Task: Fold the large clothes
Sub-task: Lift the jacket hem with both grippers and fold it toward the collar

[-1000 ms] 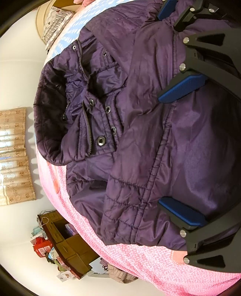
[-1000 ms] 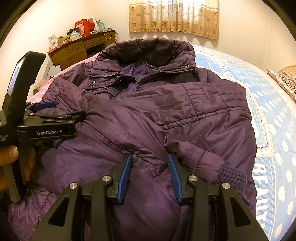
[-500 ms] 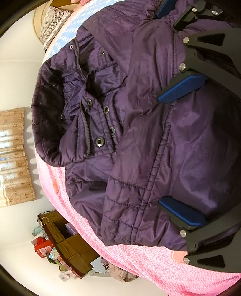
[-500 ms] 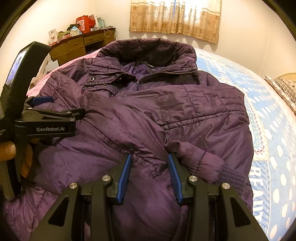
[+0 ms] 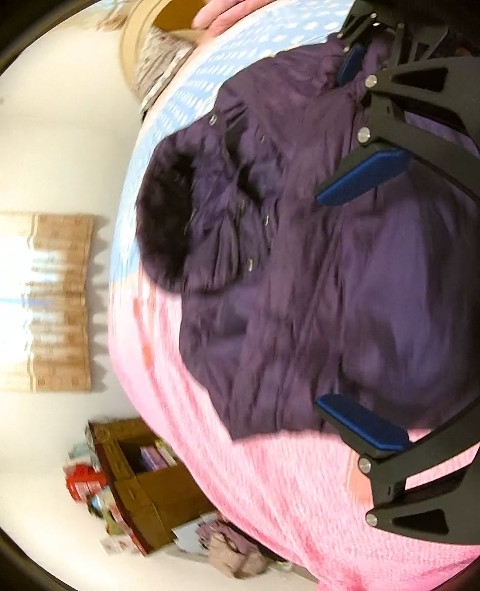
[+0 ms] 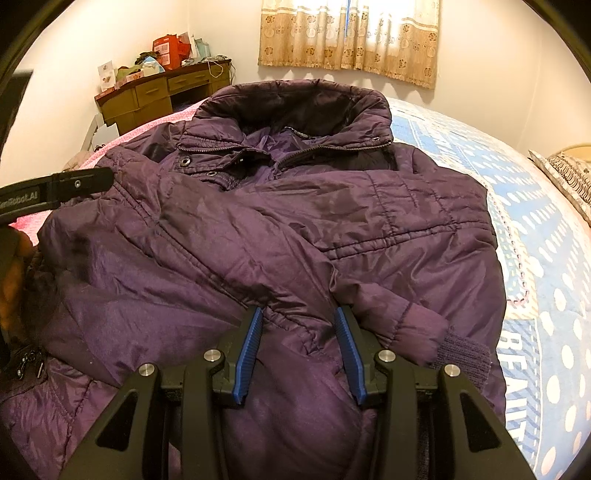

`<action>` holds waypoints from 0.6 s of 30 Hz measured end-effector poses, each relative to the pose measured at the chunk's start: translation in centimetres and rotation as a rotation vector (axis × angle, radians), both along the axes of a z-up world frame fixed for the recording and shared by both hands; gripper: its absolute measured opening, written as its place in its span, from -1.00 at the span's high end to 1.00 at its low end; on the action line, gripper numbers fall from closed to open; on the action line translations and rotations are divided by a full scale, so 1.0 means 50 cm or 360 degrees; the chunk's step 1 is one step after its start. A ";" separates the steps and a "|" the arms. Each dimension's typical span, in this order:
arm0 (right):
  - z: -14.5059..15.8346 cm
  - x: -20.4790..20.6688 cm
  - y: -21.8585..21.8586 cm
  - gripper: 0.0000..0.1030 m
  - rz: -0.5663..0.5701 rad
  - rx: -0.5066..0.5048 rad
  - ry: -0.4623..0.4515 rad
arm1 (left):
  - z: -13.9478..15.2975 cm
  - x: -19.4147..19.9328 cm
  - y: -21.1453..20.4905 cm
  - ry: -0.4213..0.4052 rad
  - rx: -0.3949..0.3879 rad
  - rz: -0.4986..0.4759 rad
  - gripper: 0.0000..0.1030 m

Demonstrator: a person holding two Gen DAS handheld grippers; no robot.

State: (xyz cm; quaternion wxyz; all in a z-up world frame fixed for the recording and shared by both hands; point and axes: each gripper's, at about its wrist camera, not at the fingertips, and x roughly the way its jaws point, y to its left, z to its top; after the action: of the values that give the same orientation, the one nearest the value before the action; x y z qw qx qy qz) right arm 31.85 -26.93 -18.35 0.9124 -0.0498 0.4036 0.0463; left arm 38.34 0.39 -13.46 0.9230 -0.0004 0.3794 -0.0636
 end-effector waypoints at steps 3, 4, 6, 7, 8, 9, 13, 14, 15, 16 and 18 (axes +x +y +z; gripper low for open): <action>0.000 -0.001 0.000 0.16 0.0001 0.0001 -0.0003 | -0.055 0.041 0.036 0.0216 0.0016 0.0066 -1.00; 0.000 -0.002 0.000 0.16 0.0002 -0.0003 -0.0005 | -0.071 0.047 0.045 0.0242 -0.0015 0.0057 -1.00; 0.001 -0.003 0.001 0.16 0.0003 -0.0005 -0.0005 | -0.070 0.044 0.045 0.0218 -0.0032 0.0056 -1.00; 0.003 -0.003 -0.001 0.15 0.0008 0.0005 0.0001 | -0.064 0.041 0.041 0.0208 -0.0026 0.0040 -1.00; 0.005 -0.002 -0.002 0.13 0.0018 0.0017 0.0013 | -0.060 0.039 0.038 0.0211 -0.0016 0.0022 -1.00; 0.010 -0.001 -0.005 0.13 0.0041 0.0035 0.0034 | -0.053 0.036 0.039 0.0217 -0.0003 0.0007 -1.00; 0.062 -0.007 -0.023 0.12 0.0114 0.0154 0.0040 | 0.038 0.013 0.045 0.0051 -0.0027 -0.0065 -1.00; 0.081 -0.007 -0.026 0.11 0.0123 0.0170 0.0011 | 0.060 0.011 0.043 0.0003 -0.0038 -0.0087 -1.00; 0.107 -0.002 -0.030 0.10 0.0127 0.0170 -0.0035 | 0.081 0.012 0.040 -0.0037 -0.0044 -0.0107 -1.00; 0.135 0.011 -0.036 0.05 0.0123 0.0162 -0.0082 | 0.109 0.023 0.031 -0.0078 -0.0035 -0.0128 -1.00; 0.173 0.051 -0.049 -0.03 0.0112 0.0169 -0.0111 | 0.132 0.050 0.011 -0.0103 -0.0025 -0.0171 -1.00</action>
State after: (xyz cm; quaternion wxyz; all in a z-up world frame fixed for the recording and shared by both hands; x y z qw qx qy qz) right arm 34.39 -29.38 -9.71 0.9250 -0.0170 0.3666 0.0979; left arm 40.83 0.96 -6.87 0.9300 0.0148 0.3484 -0.1161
